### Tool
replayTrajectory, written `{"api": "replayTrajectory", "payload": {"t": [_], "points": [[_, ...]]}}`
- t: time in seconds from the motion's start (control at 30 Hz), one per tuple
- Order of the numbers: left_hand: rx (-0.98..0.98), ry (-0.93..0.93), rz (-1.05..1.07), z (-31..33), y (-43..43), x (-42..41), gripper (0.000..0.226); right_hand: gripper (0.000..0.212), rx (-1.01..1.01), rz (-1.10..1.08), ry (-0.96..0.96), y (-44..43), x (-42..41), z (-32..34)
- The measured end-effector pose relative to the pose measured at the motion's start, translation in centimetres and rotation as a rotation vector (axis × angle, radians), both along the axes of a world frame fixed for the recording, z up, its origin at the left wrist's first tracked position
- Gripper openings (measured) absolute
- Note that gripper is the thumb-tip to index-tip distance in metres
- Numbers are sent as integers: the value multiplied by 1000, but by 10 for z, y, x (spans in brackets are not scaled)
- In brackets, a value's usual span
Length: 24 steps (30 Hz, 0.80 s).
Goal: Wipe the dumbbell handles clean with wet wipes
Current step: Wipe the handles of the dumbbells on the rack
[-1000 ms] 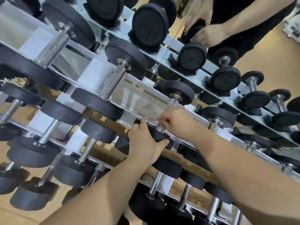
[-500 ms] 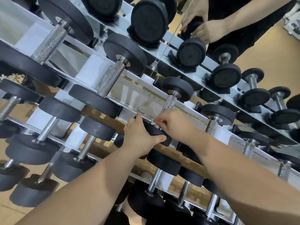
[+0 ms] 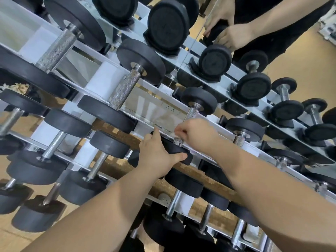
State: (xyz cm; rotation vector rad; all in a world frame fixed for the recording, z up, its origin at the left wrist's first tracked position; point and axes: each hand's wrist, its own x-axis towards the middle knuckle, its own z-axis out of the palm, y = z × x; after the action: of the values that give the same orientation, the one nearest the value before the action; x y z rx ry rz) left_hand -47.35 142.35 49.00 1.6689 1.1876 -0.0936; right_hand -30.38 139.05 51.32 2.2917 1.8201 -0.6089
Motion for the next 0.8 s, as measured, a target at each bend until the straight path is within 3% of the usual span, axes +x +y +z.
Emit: {"api": "replayTrajectory", "payload": {"t": [0.1, 0.2, 0.27, 0.37, 0.43, 0.5, 0.63, 0.77, 0.8], "points": [[-6, 1, 6, 2, -1, 1, 132, 14, 68, -184, -193, 28, 15, 1], [0, 13, 1, 2, 0, 2, 133, 17, 84, -295, -252, 38, 17, 6], [-2, 8, -4, 0, 0, 3, 133, 18, 58, -241, -187, 27, 9, 5], [-4, -8, -4, -1, 2, 1, 133, 17, 40, -48, 61, -3, -7, 0], [-17, -30, 11, -2, 3, 0, 133, 14, 163, 9, 168, -19, -9, -5], [-35, -42, 26, -2, 3, -1, 131, 17, 323, -48, 133, -21, -3, -14], [-75, -81, 61, 3, 3, -2, 98, 19, 530, -385, 106, -3, 16, -23], [-68, -17, 181, 5, 6, 16, 58, 16, 540, -468, 362, -14, 7, -25], [-50, -17, 231, 5, 5, 24, 62, 16, 503, -448, 430, -22, 4, -27]]}}
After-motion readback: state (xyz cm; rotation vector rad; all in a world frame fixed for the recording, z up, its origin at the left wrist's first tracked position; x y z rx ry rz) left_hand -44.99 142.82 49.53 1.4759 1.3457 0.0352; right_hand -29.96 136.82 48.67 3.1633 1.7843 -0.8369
